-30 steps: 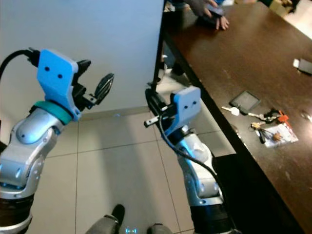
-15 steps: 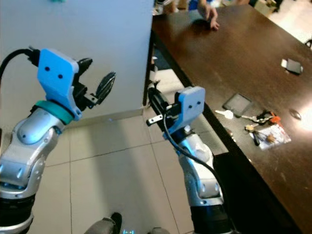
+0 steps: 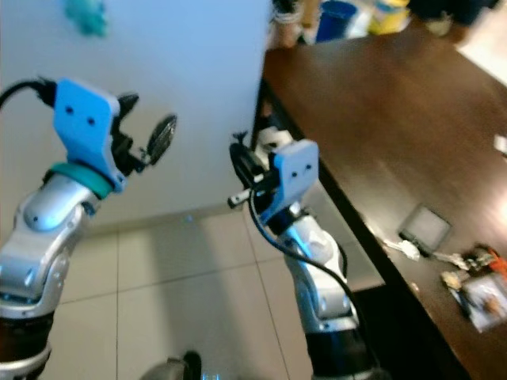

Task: Hang keys on a hook

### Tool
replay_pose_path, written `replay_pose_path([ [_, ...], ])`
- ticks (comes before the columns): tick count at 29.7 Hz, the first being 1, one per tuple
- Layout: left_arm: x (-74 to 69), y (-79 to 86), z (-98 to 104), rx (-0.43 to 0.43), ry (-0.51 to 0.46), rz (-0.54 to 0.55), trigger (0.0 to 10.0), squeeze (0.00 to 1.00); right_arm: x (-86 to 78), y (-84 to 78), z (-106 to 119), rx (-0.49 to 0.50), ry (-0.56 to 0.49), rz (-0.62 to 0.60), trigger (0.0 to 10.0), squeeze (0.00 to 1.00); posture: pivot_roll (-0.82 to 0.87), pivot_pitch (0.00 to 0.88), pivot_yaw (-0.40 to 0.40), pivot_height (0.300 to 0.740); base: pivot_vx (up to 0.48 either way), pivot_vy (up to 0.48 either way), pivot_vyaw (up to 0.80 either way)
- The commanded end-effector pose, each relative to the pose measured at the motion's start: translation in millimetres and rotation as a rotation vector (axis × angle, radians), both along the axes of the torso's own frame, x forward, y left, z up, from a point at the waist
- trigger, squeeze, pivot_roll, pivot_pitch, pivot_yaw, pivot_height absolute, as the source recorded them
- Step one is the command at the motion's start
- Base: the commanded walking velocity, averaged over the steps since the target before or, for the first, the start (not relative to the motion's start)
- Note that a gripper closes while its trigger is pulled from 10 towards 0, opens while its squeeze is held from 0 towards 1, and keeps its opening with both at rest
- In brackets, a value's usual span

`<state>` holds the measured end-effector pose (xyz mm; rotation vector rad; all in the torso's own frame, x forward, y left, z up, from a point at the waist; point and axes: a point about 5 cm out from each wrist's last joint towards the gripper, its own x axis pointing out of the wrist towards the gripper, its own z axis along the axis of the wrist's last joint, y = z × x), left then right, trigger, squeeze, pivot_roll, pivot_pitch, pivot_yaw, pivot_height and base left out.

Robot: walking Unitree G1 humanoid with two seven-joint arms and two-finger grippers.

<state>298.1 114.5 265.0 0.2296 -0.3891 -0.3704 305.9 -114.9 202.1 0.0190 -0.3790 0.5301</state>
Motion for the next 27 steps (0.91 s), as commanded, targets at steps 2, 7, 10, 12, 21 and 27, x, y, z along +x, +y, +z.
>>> replay_pose_path([
  [2,-0.9,-1.1,-0.2,0.007,-0.005,-0.005,10.0,0.0,-0.4,-1.5,-4.7,-0.003,0.018,-0.007,10.0,0.0,0.02,0.085,0.029,0.74,0.48,0.0,0.0],
  [7,-0.1,-2.0,3.1,0.002,-0.018,-0.008,10.0,0.0,-1.4,-0.9,-2.6,0.012,0.011,0.014,10.0,0.0,0.02,0.082,0.029,0.74,0.48,0.0,0.0],
  [10,0.0,-2.2,4.9,0.0,-0.027,-0.01,10.0,0.0,-1.7,-1.0,-1.5,0.013,0.004,0.016,10.0,0.0,0.02,0.082,0.029,0.74,0.48,0.0,0.0],
  [12,0.6,-2.4,10.8,-0.009,-0.05,-0.017,10.0,0.0,-1.5,-2.4,2.6,0.013,-0.017,0.015,10.0,0.0,0.02,0.079,0.024,0.74,0.48,0.0,0.0],
  [21,2.5,-11.0,39.0,-0.027,-0.147,-0.098,10.0,0.0,6.6,-25.5,33.2,0.027,-0.137,-0.118,10.0,0.0,0.01,0.082,0.022,0.74,0.48,0.0,0.0],
  [27,0.1,-18.9,47.9,-0.036,-0.173,-0.172,10.0,0.0,7.4,-38.5,40.5,0.034,-0.163,-0.181,10.0,0.0,-0.01,0.084,0.024,0.74,0.48,0.0,0.0],
])
